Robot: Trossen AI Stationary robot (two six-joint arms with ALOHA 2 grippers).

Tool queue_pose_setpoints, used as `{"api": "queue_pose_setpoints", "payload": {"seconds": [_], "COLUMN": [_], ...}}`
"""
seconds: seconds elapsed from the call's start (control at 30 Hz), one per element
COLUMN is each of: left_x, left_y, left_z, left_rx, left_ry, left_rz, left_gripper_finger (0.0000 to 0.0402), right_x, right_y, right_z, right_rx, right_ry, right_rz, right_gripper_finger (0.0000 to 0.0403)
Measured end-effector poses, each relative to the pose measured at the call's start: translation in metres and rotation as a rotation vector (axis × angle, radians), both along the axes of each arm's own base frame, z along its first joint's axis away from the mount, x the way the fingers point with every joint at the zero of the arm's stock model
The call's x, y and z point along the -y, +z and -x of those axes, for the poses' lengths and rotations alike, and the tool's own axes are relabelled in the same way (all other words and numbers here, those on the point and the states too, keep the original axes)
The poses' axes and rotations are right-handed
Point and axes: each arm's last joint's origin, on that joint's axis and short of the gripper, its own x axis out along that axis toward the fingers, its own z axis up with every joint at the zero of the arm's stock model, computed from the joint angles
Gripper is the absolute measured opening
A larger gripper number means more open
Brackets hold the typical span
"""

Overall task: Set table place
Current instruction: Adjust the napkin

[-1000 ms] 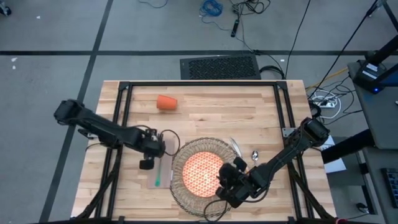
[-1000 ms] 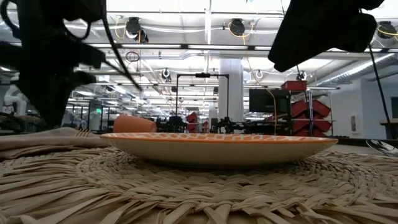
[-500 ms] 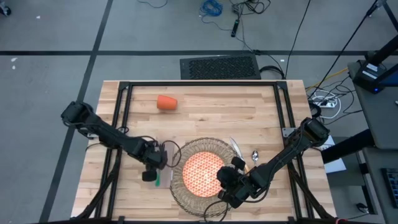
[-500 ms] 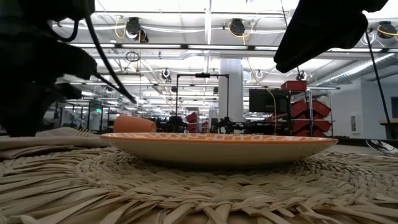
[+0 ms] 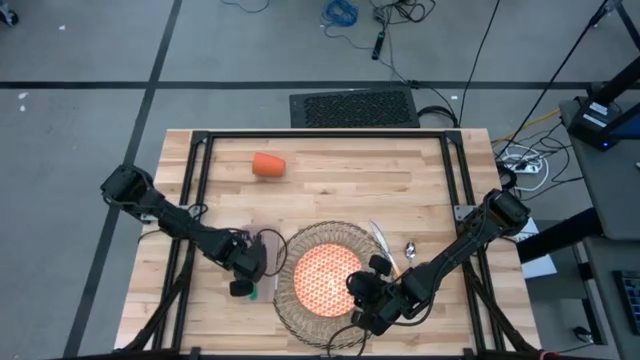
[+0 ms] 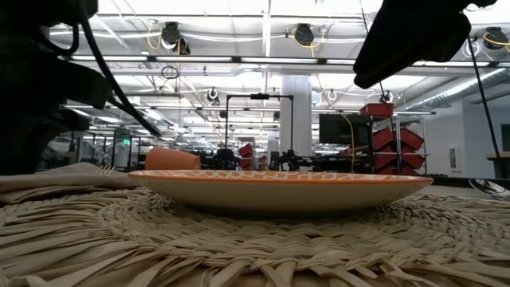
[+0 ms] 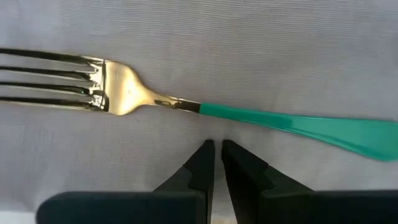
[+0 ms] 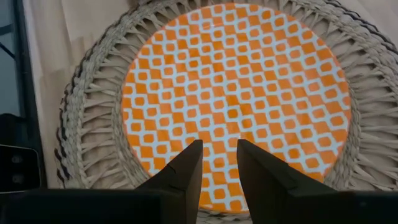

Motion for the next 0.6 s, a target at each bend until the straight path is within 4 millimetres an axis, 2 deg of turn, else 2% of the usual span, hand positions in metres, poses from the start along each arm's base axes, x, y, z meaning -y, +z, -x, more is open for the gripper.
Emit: {"api": "queue_pose_setpoints", "payload": {"seconds": [0.3,0.6], "left_x": [0.011,0.012], "left_y": [-0.001,-0.001], "left_z": [0.01,0.021], "left_rx": [-0.026,-0.103], "left_ry": [0.042,0.064], "left_rz": [-0.024,-0.066], "left_gripper_finger": [0.0022,0.0022], "right_x": [-0.005,-0.012], "right_y": [0.002,0.003], "right_z": [-0.001,0.001], "right_rx": [0.029,0.044], "right_ry": [0.029,0.051], "right_rz": [-0.019,-0.043], "right_gripper_finger": [0.0086,0.0086]}}
